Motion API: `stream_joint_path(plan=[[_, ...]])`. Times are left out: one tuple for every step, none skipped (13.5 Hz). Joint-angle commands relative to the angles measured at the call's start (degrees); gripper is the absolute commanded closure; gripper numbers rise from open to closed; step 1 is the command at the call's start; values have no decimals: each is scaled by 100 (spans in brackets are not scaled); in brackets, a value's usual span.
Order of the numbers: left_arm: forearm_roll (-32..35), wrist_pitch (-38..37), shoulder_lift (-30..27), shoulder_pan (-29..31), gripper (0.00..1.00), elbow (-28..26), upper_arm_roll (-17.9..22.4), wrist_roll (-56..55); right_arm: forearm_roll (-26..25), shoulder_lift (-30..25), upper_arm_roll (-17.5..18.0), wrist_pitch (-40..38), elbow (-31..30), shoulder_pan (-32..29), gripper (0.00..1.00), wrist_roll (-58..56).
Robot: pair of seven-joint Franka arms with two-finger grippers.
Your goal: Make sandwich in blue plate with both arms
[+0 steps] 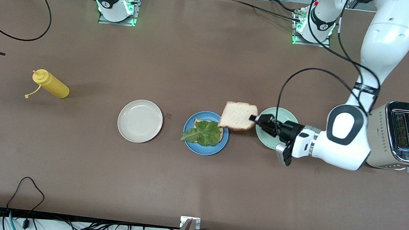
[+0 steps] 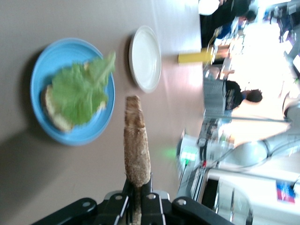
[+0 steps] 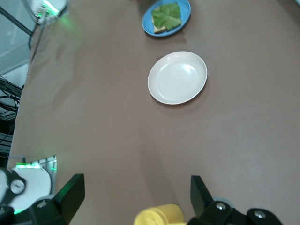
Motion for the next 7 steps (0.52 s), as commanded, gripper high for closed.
stream_joint_path(plan=[[-884, 726, 278, -352, 98, 60, 34, 497, -208, -854, -1149, 17, -49, 1478, 0, 1024], [-1097, 832, 436, -380, 98, 60, 34, 901, -252, -1082, -1886, 200, -58, 2338, 0, 1410], [-1134, 912, 481, -467, 98, -10, 42, 1131, -357, -1302, -2633, 446, -101, 3234, 0, 1910], [-1134, 1008, 481, -503, 98, -106, 42, 1220, -541, -1426, -3101, 509, -119, 3887, 0, 2594], [-1143, 1122, 481, -555, 98, -273, 42, 1326, -813, -1514, -3202, 510, -137, 4224, 0, 3349], [-1151, 1141, 551, -582, 98, -344, 34, 1483, -1059, -1550, -3220, 527, -146, 4445, 0, 4122], [-1221, 1132, 700, -617, 98, -345, 34, 1676, -1157, -1629, -3351, 553, -198, 4647, 0, 4686]])
